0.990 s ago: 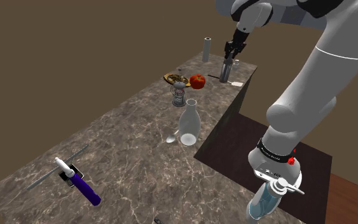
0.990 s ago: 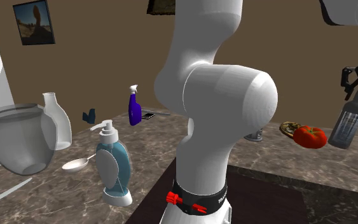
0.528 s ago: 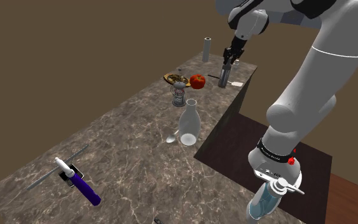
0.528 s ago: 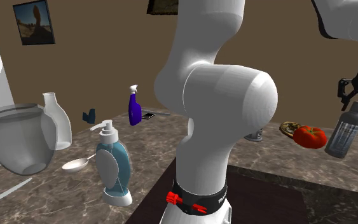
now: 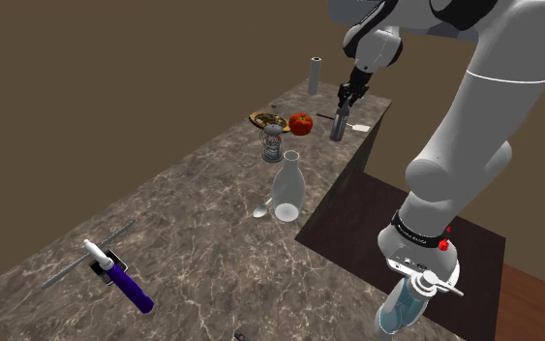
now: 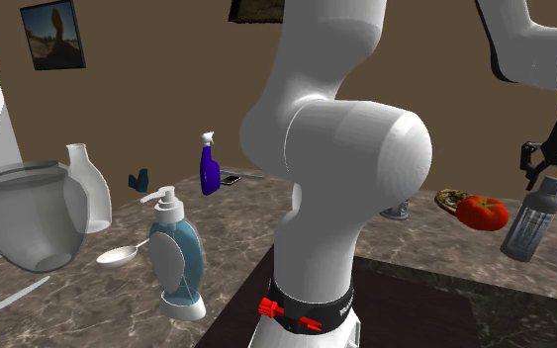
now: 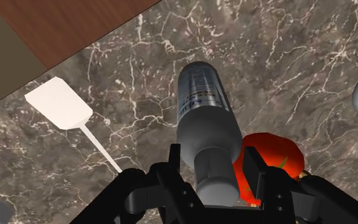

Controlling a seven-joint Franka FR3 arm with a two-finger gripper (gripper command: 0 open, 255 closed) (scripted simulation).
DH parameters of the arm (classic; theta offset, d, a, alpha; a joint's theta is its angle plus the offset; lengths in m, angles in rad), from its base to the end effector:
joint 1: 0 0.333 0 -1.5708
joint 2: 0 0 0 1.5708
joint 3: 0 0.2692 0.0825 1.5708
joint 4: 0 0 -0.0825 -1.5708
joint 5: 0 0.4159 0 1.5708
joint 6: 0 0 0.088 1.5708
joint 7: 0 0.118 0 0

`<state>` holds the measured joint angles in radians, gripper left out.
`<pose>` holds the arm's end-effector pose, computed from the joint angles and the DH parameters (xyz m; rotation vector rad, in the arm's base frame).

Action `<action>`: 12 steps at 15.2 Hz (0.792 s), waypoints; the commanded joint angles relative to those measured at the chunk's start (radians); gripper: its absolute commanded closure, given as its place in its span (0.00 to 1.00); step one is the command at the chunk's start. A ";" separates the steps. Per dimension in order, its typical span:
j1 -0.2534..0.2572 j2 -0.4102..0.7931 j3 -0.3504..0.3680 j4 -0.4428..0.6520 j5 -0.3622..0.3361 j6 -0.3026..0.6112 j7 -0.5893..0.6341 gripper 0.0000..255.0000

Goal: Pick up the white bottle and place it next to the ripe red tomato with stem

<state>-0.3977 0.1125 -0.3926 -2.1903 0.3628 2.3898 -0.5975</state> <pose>0.4083 -0.4061 0.2702 -2.9472 0.6628 -0.3265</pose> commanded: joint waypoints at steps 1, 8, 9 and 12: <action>-0.002 0.018 0.003 -0.005 0.018 0.020 -0.016 1.00; -0.002 0.022 0.004 -0.007 0.022 0.025 -0.020 1.00; -0.002 0.022 0.004 -0.007 0.022 0.025 -0.020 1.00; -0.002 0.022 0.004 -0.007 0.022 0.025 -0.020 0.00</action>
<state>-0.4001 0.1345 -0.3884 -2.1972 0.3852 2.4151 -0.6172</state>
